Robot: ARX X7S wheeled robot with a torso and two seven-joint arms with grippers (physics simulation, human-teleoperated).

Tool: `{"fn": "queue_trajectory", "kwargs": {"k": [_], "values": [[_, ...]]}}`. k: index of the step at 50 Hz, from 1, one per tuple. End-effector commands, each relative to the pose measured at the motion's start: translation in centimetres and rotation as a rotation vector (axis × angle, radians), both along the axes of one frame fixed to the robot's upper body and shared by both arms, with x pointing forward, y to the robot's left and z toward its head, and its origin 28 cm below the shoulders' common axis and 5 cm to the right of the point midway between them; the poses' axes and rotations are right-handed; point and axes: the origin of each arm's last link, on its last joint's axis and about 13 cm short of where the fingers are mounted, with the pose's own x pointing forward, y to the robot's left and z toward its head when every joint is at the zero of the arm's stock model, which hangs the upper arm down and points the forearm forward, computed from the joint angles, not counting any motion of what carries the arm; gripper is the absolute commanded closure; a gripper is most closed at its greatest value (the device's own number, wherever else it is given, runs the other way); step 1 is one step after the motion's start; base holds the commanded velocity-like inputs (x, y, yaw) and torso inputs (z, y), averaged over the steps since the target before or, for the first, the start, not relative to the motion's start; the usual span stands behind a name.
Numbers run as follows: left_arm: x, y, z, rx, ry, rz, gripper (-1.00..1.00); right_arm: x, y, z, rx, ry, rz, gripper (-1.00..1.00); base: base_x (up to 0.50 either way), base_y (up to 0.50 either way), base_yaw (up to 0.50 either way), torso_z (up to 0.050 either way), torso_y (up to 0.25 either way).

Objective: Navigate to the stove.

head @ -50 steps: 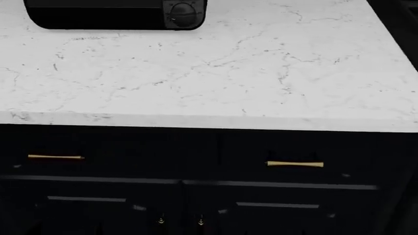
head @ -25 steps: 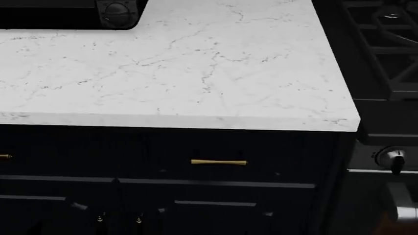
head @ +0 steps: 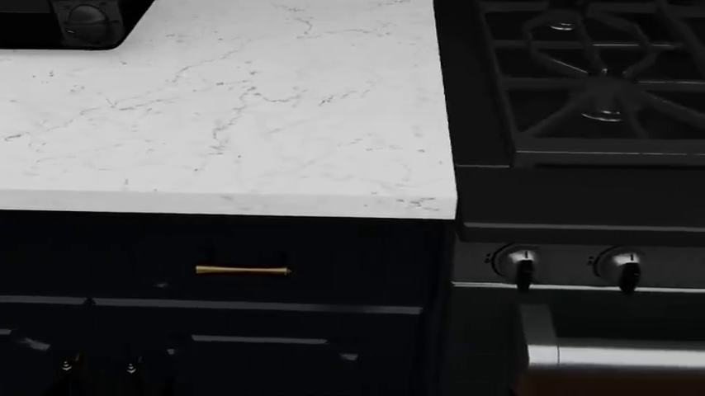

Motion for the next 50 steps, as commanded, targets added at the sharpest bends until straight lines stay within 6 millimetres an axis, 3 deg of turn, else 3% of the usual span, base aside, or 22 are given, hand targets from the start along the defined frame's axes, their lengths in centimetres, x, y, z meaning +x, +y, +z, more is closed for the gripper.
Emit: {"fn": "queue_trajectory", "kwargs": {"k": [1, 50], "values": [[0.0, 0.01, 0.0, 0.0, 0.0, 0.0, -1.0, 0.01, -0.01, -0.01, 0.002, 0.003, 0.0, -1.0, -0.48, 0.0, 0.0, 0.0, 0.0], [0.0, 0.07, -0.01, 0.001, -0.001, 0.002, -1.0, 0.07, 0.02, -0.01, -0.004, 0.002, -0.001, -1.0, -0.48, 0.0, 0.0, 0.0, 0.0]]}}
